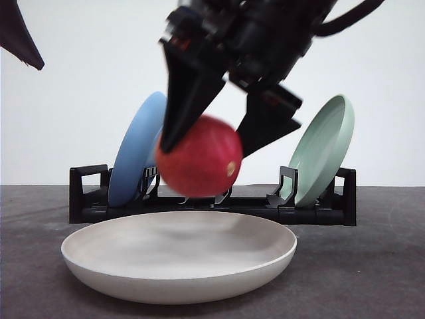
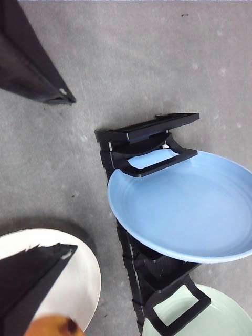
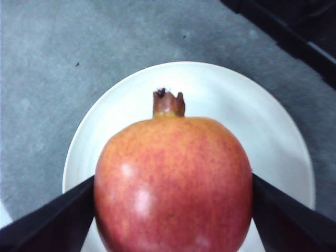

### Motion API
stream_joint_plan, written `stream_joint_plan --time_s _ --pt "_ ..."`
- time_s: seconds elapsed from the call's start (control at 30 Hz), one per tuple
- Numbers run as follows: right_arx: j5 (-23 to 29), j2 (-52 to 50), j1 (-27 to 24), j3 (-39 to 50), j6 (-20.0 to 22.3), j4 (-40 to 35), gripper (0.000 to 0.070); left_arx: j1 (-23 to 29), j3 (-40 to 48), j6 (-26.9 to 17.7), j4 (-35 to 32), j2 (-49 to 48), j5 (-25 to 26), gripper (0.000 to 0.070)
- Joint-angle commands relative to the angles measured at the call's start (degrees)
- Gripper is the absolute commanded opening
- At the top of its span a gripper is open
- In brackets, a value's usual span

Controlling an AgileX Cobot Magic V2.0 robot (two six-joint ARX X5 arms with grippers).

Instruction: Place pomegranate in white plate

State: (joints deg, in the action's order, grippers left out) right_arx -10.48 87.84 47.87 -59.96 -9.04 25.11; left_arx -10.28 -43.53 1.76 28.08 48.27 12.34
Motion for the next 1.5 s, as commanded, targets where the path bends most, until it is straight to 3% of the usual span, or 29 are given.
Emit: stream_joint_plan --time_s 0.0,0.43,0.77,0.97,1.23,1.47 --pt "0.13 2.23 0.77 -1.14 0.70 -0.94 0.0475 -0.13 -0.24 0.22 -0.35 0.39 0.22 0.0498" --pt "0.00 8.82 1.57 -1.14 -0.11 -1.01 0.0483 -0.13 -0.22 0.22 -0.33 0.39 0.22 0.0498" --pt "0.00 6.35 1.86 -1.62 -3.22 -1.35 0.0626 -0.13 -0.22 0.24 -0.28 0.39 0.22 0.0497" --pt "3.69 -0.26 1.86 -0.69 -1.22 -1.89 0.0631 -0.13 -0.22 0.24 -0.28 0.39 0.22 0.0462" --pt "4.24 -10.95 -0.95 12.17 -0.81 -16.11 0.0625 -0.13 -0.24 0.24 -0.26 0.39 0.20 0.0463" --pt "0.28 -20.86 -8.94 21.74 -2.24 -17.56 0.0612 -0.13 -0.23 0.31 -0.17 0.39 0.22 0.0463"
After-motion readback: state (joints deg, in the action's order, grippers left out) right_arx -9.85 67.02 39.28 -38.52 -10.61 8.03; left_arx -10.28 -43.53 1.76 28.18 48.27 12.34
